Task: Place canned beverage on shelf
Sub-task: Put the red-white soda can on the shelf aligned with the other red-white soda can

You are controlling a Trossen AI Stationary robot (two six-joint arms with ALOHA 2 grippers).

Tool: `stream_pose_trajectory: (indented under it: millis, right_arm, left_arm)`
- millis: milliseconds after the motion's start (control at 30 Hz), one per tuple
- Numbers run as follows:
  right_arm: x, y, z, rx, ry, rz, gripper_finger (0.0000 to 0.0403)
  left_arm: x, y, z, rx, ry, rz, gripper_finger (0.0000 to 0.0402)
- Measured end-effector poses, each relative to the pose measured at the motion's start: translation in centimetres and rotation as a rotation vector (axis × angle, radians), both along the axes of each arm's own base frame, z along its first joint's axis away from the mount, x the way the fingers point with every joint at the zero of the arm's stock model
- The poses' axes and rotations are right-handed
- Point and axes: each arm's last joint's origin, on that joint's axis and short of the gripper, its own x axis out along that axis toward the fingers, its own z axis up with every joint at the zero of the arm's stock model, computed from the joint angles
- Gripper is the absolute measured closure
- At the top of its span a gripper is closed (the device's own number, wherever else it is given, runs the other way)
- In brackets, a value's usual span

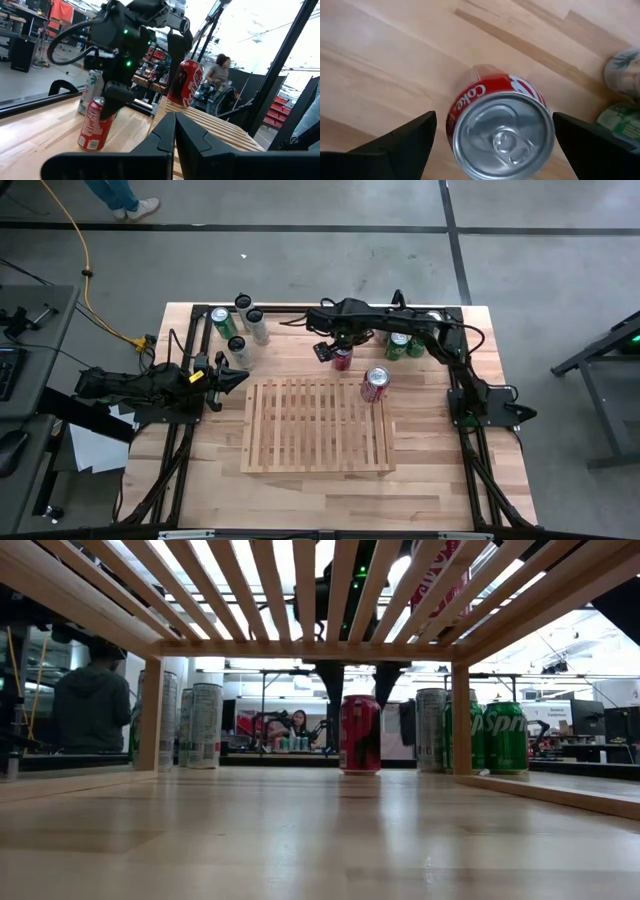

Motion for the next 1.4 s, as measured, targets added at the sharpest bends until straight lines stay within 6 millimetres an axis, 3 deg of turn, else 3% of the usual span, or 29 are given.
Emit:
stream_pose_trajectory:
  millis: [300, 467, 567, 867, 1033, 1167, 1400]
  right_arm:
    - [0.1, 0.1, -0.2, -0.005, 0.011, 0.047, 0.0027]
    - [0.0, 0.2, -0.2, -0.001, 0.033, 0.130, 0.0082]
    - [0.0, 0.3, -0.2, -0.002, 0.051, 0.272, 0.0123]
    - [0.5, 0.6, -0.1, -0.010, 0.078, 1.023, 0.0123]
    - [0.7, 1.6, -0.1, -0.039, 0.137, 1.328, 0.0122]
    - [1.0, 2.5, -0.1, -0.077, 0.191, 1.456, 0.0093]
    - [1.3, 2.9, -0.1, -0.111, 0.193, 1.471, 0.0076]
  left_arm:
    - [0.0, 0.0, 0.0, 0.000, 0.000, 0.000, 0.0398]
    - [0.0, 0.0, 0.0, 0.000, 0.000, 0.000, 0.0398]
    - [0.0, 0.0, 0.0, 0.000, 0.000, 0.000, 0.0398]
    - [0.0, 0.0, 0.0, 0.000, 0.000, 0.000, 0.0398]
    - [0.0, 0.0, 0.0, 0.000, 0.001, 0.000, 0.0398]
    - [0.0, 0.0, 0.0, 0.000, 0.000, 0.000, 0.0398]
    - [0.0, 0.0, 0.0, 0.000, 0.000, 0.000, 0.0398]
